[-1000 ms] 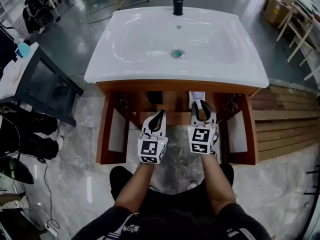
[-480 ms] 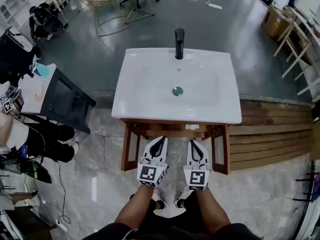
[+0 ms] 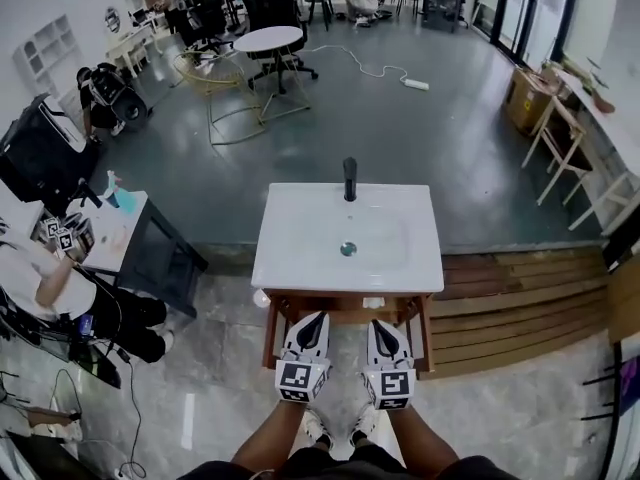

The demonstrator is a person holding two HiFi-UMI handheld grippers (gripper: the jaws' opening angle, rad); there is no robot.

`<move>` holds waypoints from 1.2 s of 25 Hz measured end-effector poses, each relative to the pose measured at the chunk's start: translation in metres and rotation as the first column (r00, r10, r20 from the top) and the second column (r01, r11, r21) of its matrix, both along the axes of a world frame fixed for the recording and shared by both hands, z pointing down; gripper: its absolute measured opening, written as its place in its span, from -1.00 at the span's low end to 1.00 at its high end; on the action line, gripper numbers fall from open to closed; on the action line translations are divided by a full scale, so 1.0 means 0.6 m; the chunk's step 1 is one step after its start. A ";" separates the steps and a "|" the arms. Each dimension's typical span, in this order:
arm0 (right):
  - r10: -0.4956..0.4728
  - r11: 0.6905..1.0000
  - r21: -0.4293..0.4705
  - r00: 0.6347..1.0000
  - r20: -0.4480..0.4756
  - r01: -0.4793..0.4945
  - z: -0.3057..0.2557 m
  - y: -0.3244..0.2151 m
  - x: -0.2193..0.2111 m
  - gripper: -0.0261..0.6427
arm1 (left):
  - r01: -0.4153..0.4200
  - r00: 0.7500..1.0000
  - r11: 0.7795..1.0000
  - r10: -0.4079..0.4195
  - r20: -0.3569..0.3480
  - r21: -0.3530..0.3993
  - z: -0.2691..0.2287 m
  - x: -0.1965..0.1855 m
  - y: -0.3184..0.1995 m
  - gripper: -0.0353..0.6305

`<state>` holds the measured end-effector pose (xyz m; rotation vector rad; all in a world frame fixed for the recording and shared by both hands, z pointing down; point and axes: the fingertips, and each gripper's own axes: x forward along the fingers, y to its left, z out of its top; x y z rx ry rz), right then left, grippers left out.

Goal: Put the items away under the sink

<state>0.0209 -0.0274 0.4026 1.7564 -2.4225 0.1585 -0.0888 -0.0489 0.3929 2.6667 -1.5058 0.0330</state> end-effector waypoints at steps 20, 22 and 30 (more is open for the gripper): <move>-0.025 0.996 0.080 0.999 -0.045 0.029 -0.096 0.071 -0.001 -0.85 | -0.029 0.995 0.998 0.023 0.102 0.061 -0.076 0.013 0.080 -0.88; -0.026 0.996 0.085 0.999 -0.045 0.030 -0.094 0.077 0.002 -0.85 | -0.029 0.994 0.998 0.023 0.104 0.056 -0.070 0.015 0.085 -0.88; -0.012 0.997 0.073 0.998 -0.060 0.016 -0.102 0.073 -0.015 -0.85 | -0.027 0.996 0.999 0.023 0.090 0.040 -0.076 -0.008 0.079 -0.88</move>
